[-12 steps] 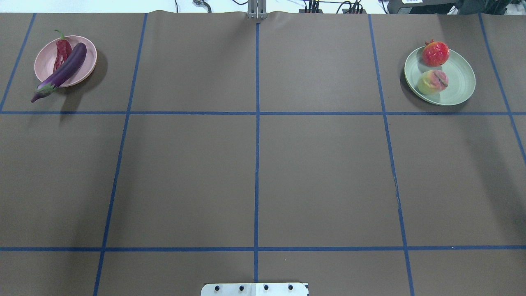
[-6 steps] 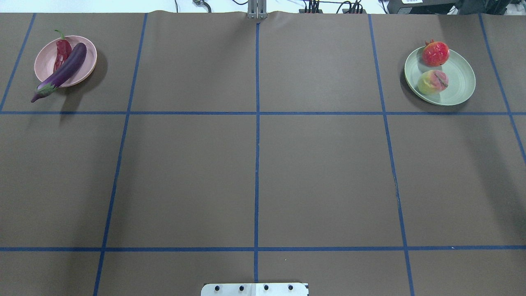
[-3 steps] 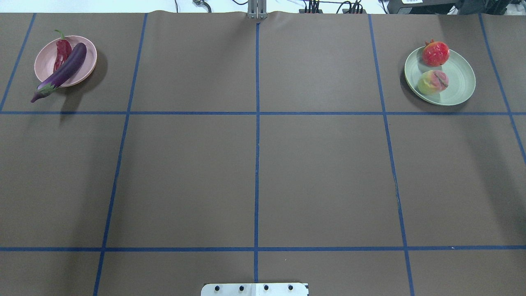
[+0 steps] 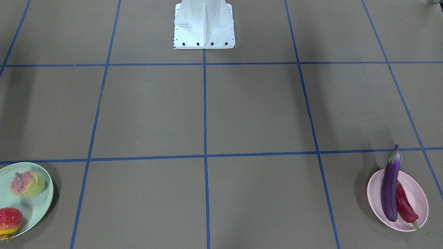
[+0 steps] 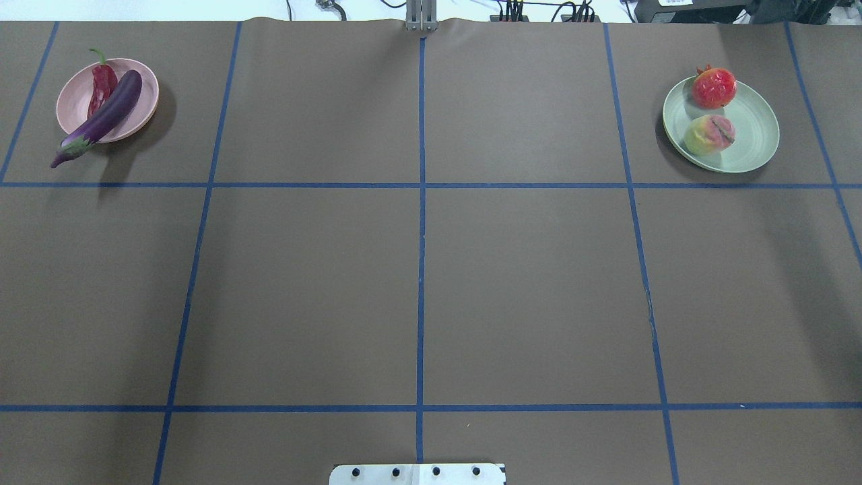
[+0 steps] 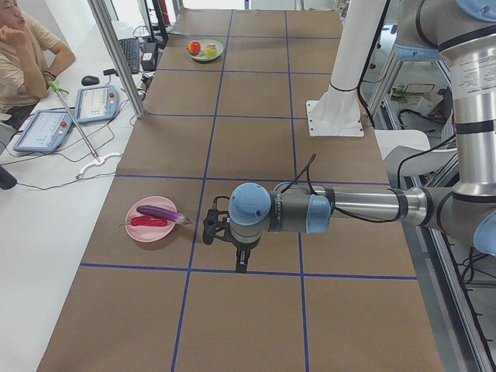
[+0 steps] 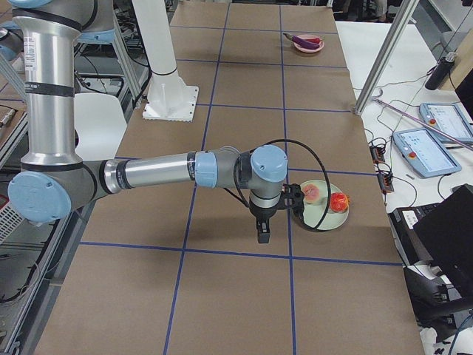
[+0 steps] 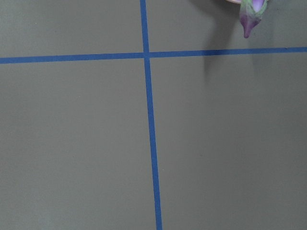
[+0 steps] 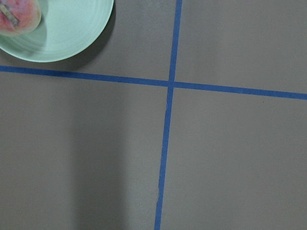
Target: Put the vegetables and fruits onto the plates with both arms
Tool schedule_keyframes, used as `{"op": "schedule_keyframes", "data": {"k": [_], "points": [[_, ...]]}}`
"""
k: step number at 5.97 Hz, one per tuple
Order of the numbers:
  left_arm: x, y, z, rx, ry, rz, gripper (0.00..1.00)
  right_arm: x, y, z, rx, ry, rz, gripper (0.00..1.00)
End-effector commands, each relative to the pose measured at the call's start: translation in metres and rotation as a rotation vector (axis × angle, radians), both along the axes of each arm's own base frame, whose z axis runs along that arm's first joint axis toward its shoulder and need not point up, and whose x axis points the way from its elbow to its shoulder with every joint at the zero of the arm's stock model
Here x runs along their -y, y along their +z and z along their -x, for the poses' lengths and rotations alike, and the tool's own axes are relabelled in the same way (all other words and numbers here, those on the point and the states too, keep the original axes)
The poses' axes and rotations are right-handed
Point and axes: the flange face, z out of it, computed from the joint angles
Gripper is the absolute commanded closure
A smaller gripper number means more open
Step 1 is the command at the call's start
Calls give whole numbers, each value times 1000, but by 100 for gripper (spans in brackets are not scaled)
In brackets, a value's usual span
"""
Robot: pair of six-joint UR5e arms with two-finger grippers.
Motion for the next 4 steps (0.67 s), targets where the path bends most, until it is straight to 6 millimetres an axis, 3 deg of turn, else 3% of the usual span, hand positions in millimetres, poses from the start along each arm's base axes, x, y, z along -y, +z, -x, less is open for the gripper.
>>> {"op": "schedule_keyframes", "data": {"k": [1, 4], "points": [[-1, 1, -1, 1, 1, 5, 0, -2, 3, 1, -3, -3, 2, 0], [-2, 1, -1, -6, 1, 2, 0, -2, 4, 2, -5, -4, 7, 0]]}}
